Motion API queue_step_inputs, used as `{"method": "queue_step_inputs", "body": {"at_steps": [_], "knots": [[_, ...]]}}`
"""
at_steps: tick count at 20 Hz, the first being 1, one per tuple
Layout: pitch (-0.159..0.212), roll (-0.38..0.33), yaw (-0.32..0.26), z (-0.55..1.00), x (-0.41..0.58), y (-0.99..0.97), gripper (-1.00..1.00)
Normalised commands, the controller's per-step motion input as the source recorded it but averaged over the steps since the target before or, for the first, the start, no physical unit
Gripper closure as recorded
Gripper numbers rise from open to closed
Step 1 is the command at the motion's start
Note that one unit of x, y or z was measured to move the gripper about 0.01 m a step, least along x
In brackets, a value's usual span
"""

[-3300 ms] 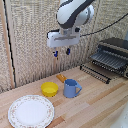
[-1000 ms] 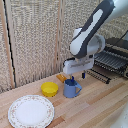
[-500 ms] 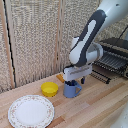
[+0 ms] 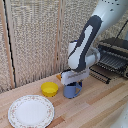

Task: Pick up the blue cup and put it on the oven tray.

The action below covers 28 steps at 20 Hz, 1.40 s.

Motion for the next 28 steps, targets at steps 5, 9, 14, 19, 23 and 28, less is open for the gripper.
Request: {"method": "queue_step_inputs", "body": {"at_steps": [5,9,14,19,23,28], "knots": [[-0.066,-0.060,0.011,-0.03,0.128,0.26,1.00],[-0.100,-0.013,-0.016,0.04,0.028,0.09,1.00],[-0.030,0.002,-0.096,0.31,0.005,0.01,1.00],[0.001,0.026,-0.172,0.93,0.190,-0.16,1.00],[0.001,-0.053,-0.210,0.87,0.354,-0.06,1.00],[0.000,-0.155,-0.216,0.67,0.395,0.00,1.00]]}}
